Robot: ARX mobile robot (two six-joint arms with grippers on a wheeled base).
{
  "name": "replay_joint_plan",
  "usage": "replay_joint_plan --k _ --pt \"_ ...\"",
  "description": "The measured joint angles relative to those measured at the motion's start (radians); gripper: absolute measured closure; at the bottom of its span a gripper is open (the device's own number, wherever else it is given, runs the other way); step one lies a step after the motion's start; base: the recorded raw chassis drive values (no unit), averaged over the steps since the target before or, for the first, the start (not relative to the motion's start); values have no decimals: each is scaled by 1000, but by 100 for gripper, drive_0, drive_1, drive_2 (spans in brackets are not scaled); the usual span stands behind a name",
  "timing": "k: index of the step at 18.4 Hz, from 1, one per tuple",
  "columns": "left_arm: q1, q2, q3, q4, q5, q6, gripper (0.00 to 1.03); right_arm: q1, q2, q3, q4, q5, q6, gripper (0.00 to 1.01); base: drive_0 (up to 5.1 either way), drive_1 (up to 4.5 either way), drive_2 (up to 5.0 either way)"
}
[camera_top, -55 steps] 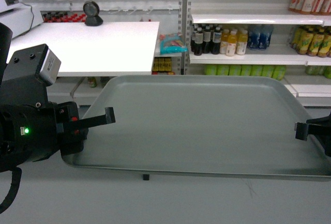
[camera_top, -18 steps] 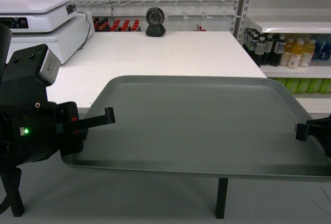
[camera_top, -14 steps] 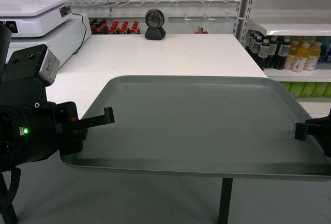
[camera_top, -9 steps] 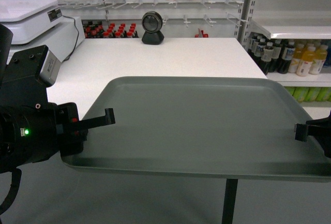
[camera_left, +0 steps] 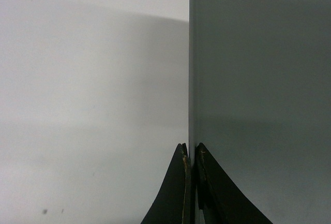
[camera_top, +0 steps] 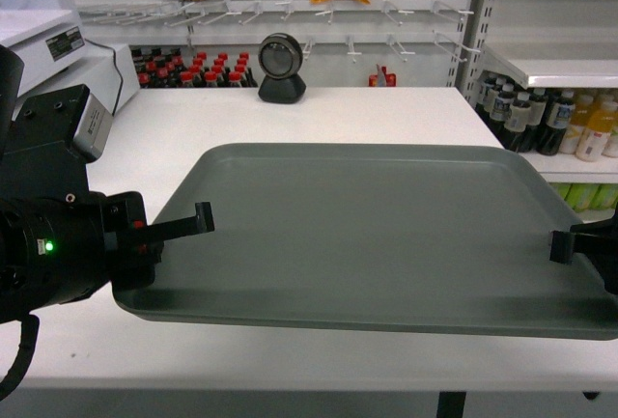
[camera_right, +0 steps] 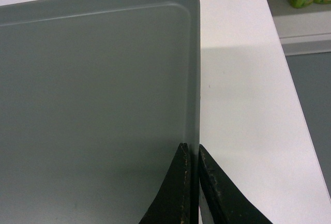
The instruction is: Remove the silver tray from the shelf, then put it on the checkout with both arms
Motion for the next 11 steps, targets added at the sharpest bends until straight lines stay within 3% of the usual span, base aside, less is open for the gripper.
replay_joint_plan --k 1,9,10,11 --pt "0 0 0 2 0 0 100 0 0 0 3 0 0 99 -19 405 -443" --pt "0 1 2 3 0 0 100 0 1 2 1 0 0 99 0 0 0" --pt "0 1 2 -3 -17 -5 100 -8 6 -2 37 -39 -16 99 0 0 0" --pt "-17 10 12 -27 -79 -26 100 -25 17 2 77 -113 -26 99 0 0 0"
